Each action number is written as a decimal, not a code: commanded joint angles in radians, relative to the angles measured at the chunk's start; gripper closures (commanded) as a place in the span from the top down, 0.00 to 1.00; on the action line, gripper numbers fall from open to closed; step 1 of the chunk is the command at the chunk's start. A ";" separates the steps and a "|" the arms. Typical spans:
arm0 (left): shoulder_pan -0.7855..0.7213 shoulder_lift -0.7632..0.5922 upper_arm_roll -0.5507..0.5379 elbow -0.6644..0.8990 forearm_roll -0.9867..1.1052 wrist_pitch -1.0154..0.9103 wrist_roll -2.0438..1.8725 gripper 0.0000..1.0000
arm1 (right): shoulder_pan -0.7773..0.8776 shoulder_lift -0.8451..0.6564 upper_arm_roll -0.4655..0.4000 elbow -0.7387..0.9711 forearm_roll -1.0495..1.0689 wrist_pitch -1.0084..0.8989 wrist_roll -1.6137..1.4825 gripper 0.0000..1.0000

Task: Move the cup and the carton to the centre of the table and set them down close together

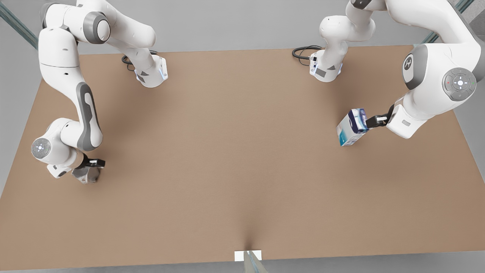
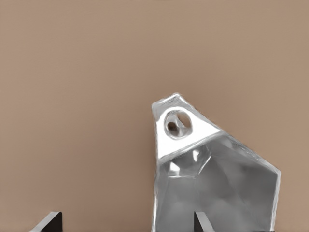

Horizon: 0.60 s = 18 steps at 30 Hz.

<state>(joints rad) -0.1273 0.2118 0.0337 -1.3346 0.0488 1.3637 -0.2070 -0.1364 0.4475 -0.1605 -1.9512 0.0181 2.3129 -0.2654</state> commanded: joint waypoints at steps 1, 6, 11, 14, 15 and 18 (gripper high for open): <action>0.000 0.000 0.000 0.000 0.000 0.000 0.000 1.00 | 0.000 0.004 0.001 0.000 0.002 0.002 0.000 1.00; 0.000 0.000 0.000 0.000 0.000 0.000 0.000 1.00 | -0.002 0.005 -0.001 -0.015 0.005 0.005 -0.002 1.00; 0.000 0.000 0.000 0.000 0.000 0.000 0.000 1.00 | -0.009 0.011 -0.001 -0.029 0.005 0.036 -0.003 1.00; 0.000 0.000 0.000 0.000 0.002 0.000 0.001 1.00 | -0.005 0.025 0.001 -0.028 0.005 0.066 -0.003 1.00; 0.000 0.000 0.000 0.000 0.002 0.000 0.001 1.00 | -0.005 0.027 0.001 -0.028 0.017 0.068 -0.003 1.00; 0.000 0.000 0.000 0.000 0.002 0.000 0.001 1.00 | 0.001 0.036 0.001 -0.028 0.045 0.091 -0.003 0.75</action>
<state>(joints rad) -0.1273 0.2118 0.0337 -1.3346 0.0502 1.3637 -0.2056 -0.1347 0.4847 -0.1604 -1.9789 0.0628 2.4037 -0.2684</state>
